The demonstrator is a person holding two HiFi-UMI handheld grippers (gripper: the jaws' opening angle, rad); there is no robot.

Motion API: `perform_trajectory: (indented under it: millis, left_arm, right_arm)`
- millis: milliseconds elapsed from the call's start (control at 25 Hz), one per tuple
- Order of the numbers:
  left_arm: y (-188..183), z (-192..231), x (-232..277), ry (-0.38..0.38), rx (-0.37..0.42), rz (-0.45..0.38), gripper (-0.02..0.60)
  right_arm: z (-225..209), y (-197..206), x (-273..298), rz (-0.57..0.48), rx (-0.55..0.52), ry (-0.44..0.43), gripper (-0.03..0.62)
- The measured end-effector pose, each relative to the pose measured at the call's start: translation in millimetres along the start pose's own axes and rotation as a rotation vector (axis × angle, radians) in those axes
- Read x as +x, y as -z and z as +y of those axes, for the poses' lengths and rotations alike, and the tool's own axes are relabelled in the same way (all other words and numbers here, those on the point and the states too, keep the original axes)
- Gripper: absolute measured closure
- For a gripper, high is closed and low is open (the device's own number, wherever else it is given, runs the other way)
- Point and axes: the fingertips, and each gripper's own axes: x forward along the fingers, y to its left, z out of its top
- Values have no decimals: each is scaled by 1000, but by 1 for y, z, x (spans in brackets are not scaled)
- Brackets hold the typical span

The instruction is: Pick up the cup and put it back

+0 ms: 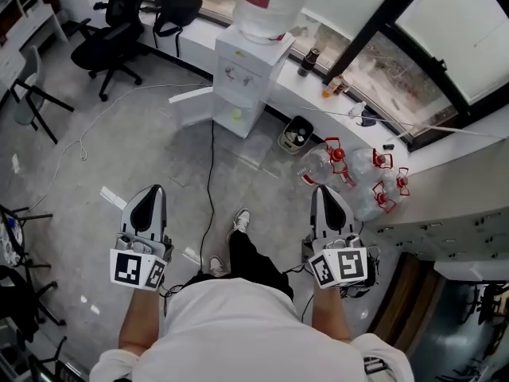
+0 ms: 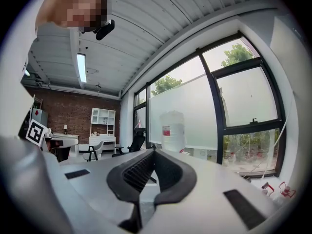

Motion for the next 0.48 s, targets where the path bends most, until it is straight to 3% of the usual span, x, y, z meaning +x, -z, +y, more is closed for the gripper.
perform_trajectory:
  millis: [280,480]
  left_arm:
    - [11,27,84,-33,18,59,558]
    - [-4,36,166,-38,67,74,558]
  right_arm:
    - [-40,20,100,5,69,-36,574]
    - [-82,13,181,-8,87,-89,574]
